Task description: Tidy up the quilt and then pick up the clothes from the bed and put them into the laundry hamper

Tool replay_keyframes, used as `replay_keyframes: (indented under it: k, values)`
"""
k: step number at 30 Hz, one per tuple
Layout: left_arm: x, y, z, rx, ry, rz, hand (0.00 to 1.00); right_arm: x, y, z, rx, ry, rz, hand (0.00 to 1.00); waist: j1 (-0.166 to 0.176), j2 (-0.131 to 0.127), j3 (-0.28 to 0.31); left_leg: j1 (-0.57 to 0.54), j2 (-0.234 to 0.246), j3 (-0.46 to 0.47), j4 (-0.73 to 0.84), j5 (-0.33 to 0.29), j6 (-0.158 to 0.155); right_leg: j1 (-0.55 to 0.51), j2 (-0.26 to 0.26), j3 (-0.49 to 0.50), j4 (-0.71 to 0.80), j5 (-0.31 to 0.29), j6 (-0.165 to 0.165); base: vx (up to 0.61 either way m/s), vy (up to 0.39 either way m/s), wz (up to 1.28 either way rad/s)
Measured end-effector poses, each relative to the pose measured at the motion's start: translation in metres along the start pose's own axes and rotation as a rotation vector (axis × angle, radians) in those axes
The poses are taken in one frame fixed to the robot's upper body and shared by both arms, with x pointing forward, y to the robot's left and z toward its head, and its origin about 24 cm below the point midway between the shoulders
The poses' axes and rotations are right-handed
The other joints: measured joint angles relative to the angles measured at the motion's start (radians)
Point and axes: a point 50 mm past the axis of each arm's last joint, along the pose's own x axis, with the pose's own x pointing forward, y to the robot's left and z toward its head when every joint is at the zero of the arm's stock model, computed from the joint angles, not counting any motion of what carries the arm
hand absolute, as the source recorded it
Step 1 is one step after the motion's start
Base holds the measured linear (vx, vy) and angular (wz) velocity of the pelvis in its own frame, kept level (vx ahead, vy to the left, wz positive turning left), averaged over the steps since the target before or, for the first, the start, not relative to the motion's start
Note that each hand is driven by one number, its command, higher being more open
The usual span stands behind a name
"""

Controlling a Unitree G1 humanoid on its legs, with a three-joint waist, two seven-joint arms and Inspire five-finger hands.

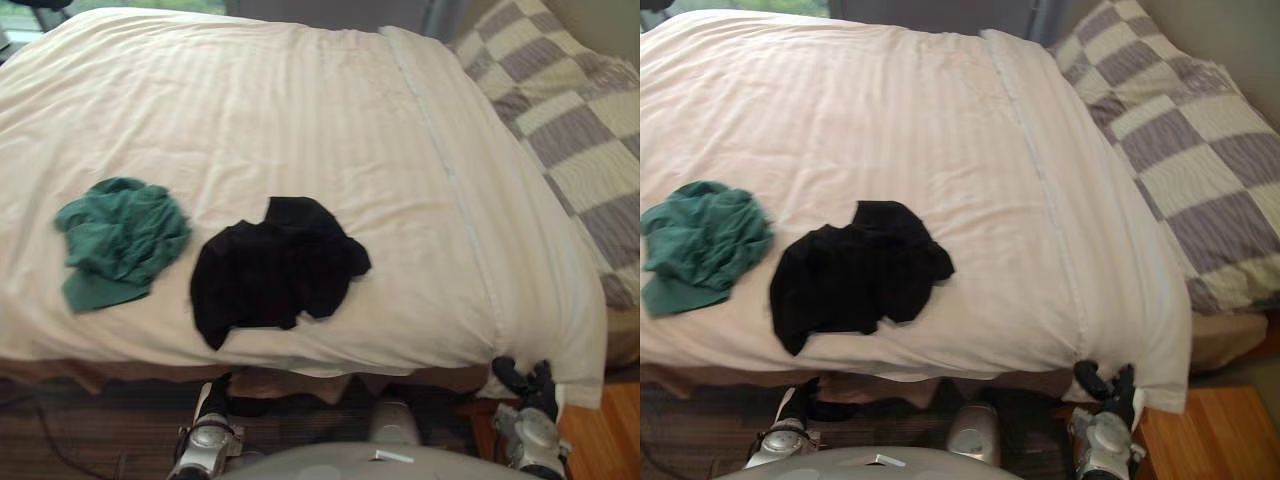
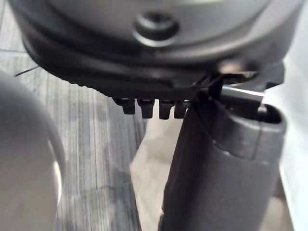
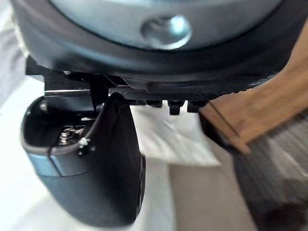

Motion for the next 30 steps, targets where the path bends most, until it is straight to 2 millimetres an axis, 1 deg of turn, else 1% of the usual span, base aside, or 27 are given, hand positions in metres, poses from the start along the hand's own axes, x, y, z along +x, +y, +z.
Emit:
replay_keyframes:
  k: [1,2,3,4,6,7,8,9,10,11,12,14,16,17,18,19,20,21,22,23,24,25,26,27,28,29,30]
  values:
    - [-0.001,-0.002,0.002,0.036,-0.023,-0.013,1.0,-0.002,0.016,-0.01,-0.048,0.071,0.068,1.0,0.012,0.036,0.003,0.025,0.017,0.065,-0.05,0.018,0.013,-0.013,0.028,-0.137,-0.045,0.11,-0.003,-0.06,0.419,-1.06]
    - [0.0,0.0,0.002,0.053,-0.029,-0.016,1.0,-0.011,0.034,-0.033,-0.074,0.179,0.133,1.0,0.016,0.058,0.017,0.047,0.035,0.099,-0.083,0.037,0.023,-0.005,0.096,-0.257,0.039,0.03,0.021,-0.03,0.409,-0.91]
    - [0.0,0.001,0.002,0.062,-0.029,-0.014,1.0,-0.018,0.041,-0.048,-0.07,0.24,0.154,1.0,0.017,0.063,0.02,0.054,0.043,0.11,-0.091,0.042,0.026,0.009,0.135,-0.3,0.08,-0.052,0.026,0.03,0.338,-0.67]
    - [0.0,0.003,0.001,0.034,-0.022,-0.006,1.0,-0.027,0.048,-0.063,0.041,0.294,0.16,1.0,0.02,0.059,0.02,0.064,0.032,0.145,-0.105,0.045,0.028,0.012,0.159,-0.36,0.145,-0.161,0.027,0.01,0.247,-0.62]
    - [0.0,0.006,-0.002,0.03,-0.002,-0.005,1.0,-0.031,0.049,-0.065,0.064,0.281,0.162,1.0,0.018,0.045,0.027,0.101,0.005,0.195,-0.118,0.042,0.037,-0.016,0.159,-0.357,0.294,-0.261,0.04,-0.01,0.161,-0.62]
    - [0.0,0.006,-0.003,0.036,0.017,-0.009,1.0,-0.033,0.05,-0.066,0.059,0.266,0.167,1.0,0.018,0.037,0.029,0.122,-0.001,0.2,-0.117,0.037,0.045,-0.023,0.167,-0.323,0.404,-0.325,0.054,0.03,-0.047,-0.04]
    - [0.0,0.007,-0.003,0.036,0.026,-0.009,1.0,-0.037,0.05,-0.072,0.039,0.277,0.171,1.0,0.019,0.02,0.019,0.128,-0.013,0.177,-0.115,0.036,0.046,-0.017,0.183,-0.246,0.446,-0.385,0.065,0.05,-0.088,0.22]
    - [0.001,0.007,-0.003,0.035,0.026,-0.009,1.0,-0.038,0.051,-0.073,0.037,0.279,0.173,1.0,0.019,0.017,0.019,0.13,-0.016,0.17,-0.116,0.034,0.051,-0.013,0.184,-0.229,0.444,-0.39,0.064,0.09,-0.106,0.52]
    - [0.0,0.005,-0.003,0.027,0.027,-0.013,1.0,-0.039,0.052,-0.076,0.022,0.289,0.181,1.0,0.015,0.012,0.018,0.128,-0.029,0.141,-0.119,0.046,0.08,0.008,0.183,-0.195,0.432,-0.413,0.053,0.08,-0.081,0.47]
    - [0.0,0.002,-0.003,0.019,0.027,-0.02,1.0,-0.039,0.052,-0.076,0.016,0.29,0.183,1.0,0.012,0.008,0.015,0.128,-0.035,0.124,-0.121,0.058,0.1,0.029,0.183,-0.19,0.411,-0.421,0.048,0.09,-0.081,0.66]
    - [-0.001,-0.006,-0.002,0.003,0.027,-0.036,1.0,-0.039,0.051,-0.078,0.005,0.294,0.182,1.0,0.003,0.02,0.014,0.128,-0.052,0.097,-0.133,0.09,0.14,0.086,0.182,-0.19,0.327,-0.433,0.037,0.09,-0.065,0.62]
    - [-0.002,-0.018,0.001,-0.02,0.02,-0.063,1.0,-0.036,0.045,-0.075,-0.033,0.281,0.175,1.0,-0.002,0.043,0.009,0.106,-0.067,0.075,-0.13,0.127,0.14,0.17,0.187,-0.191,0.164,-0.436,0.041,0.08,-0.038,0.49]
    - [-0.002,-0.026,0.007,-0.043,0.003,-0.093,1.0,-0.033,0.041,-0.072,-0.065,0.269,0.165,1.0,0.001,0.072,0.016,0.054,-0.072,0.077,-0.067,0.132,0.131,0.209,0.189,-0.179,0.044,-0.418,0.071,0.03,0.009,0.13]
    - [-0.002,-0.025,0.008,-0.046,0.002,-0.091,1.0,-0.032,0.04,-0.071,-0.077,0.262,0.162,1.0,-0.001,0.071,0.019,0.025,-0.072,0.077,-0.015,0.138,0.12,0.214,0.182,-0.178,0.029,-0.415,0.078,0.0,0.0,0.0]
    - [-0.001,-0.023,0.01,-0.054,-0.001,-0.082,1.0,-0.032,0.039,-0.07,-0.091,0.257,0.162,1.0,-0.002,0.068,0.027,-0.031,-0.065,0.073,0.105,0.166,0.07,0.237,0.168,-0.177,-0.003,-0.403,0.095,0.0,0.0,0.0]
    - [0.001,-0.019,0.013,-0.06,-0.005,-0.07,1.0,-0.032,0.04,-0.069,-0.115,0.25,0.168,1.0,-0.002,0.052,0.048,-0.087,-0.055,0.059,0.238,0.191,0.001,0.274,0.139,-0.177,-0.035,-0.39,0.114,0.0,0.0,0.0]
    - [0.001,-0.016,0.013,-0.057,-0.008,-0.063,1.0,-0.03,0.04,-0.065,-0.128,0.238,0.167,1.0,0.0,0.054,0.052,-0.104,-0.049,0.056,0.281,0.183,-0.002,0.287,0.127,-0.179,-0.044,-0.385,0.121,0.02,0.066,-0.08]
    - [0.001,-0.017,0.015,-0.063,-0.017,-0.065,1.0,-0.027,0.033,-0.063,-0.152,0.229,0.15,1.0,0.0,0.073,0.057,-0.133,-0.017,0.096,0.32,0.135,-0.003,0.3,0.123,-0.182,-0.053,-0.373,0.128,0.0,0.168,-0.11]
    - [0.001,-0.018,0.016,-0.062,-0.018,-0.072,1.0,-0.026,0.033,-0.061,-0.162,0.223,0.152,1.0,0.0,0.085,0.057,-0.149,0.021,0.137,0.328,0.126,0.006,0.304,0.124,-0.183,-0.053,-0.37,0.135,-0.01,0.176,-0.17]
    - [0.001,-0.018,0.016,-0.062,-0.021,-0.066,1.0,-0.026,0.036,-0.059,-0.171,0.213,0.164,1.0,0.0,0.095,0.06,-0.155,0.08,0.19,0.3,0.121,0.063,0.309,0.124,-0.184,-0.053,-0.363,0.147,-0.01,0.187,-0.15]
    - [0.001,-0.018,0.016,-0.06,-0.02,-0.063,1.0,-0.026,0.039,-0.057,-0.176,0.208,0.172,1.0,0.0,0.097,0.059,-0.154,0.103,0.2,0.282,0.123,0.108,0.311,0.124,-0.181,-0.053,-0.358,0.156,-0.01,0.231,-0.27]
    - [0.001,-0.016,0.015,-0.054,-0.021,-0.058,1.0,-0.026,0.043,-0.055,-0.184,0.2,0.186,1.0,0.0,0.097,0.059,-0.149,0.147,0.2,0.249,0.139,0.167,0.312,0.114,-0.177,-0.052,-0.347,0.174,-0.01,0.356,-0.29]
    - [0.001,-0.017,0.016,-0.039,-0.033,-0.067,1.0,-0.026,0.045,-0.053,-0.222,0.179,0.197,1.0,-0.001,0.096,0.059,-0.151,0.171,0.17,0.218,0.16,0.202,0.305,0.094,-0.172,-0.049,-0.332,0.202,-0.01,0.397,-0.31]
    - [0.001,-0.019,0.017,-0.038,-0.04,-0.073,1.0,-0.025,0.046,-0.05,-0.229,0.167,0.201,1.0,0.002,0.093,0.06,-0.151,0.154,0.148,0.218,0.143,0.177,0.296,0.08,-0.164,-0.046,-0.322,0.22,-0.04,0.461,-0.28]
    - [0.001,-0.017,0.018,-0.026,-0.051,-0.076,1.0,-0.025,0.051,-0.047,-0.253,0.151,0.214,1.0,0.004,0.082,0.053,-0.144,0.085,0.133,0.19,0.1,0.172,0.269,0.057,-0.171,-0.042,-0.312,0.234,-0.08,0.387,-0.14]
    - [0.002,-0.011,0.017,-0.019,-0.047,-0.059,1.0,-0.028,0.058,-0.048,-0.259,0.154,0.246,1.0,0.0,0.054,0.045,-0.151,0.04,0.074,0.153,0.088,0.15,0.236,0.082,-0.174,0.011,-0.352,0.258,-0.08,0.309,0.0]
    - [0.002,-0.01,0.017,-0.012,-0.047,-0.058,1.0,-0.029,0.06,-0.05,-0.266,0.155,0.254,1.0,-0.002,0.045,0.04,-0.158,0.019,0.02,0.136,0.085,0.141,0.234,0.086,-0.178,0.008,-0.36,0.24,-0.08,0.221,0.31]
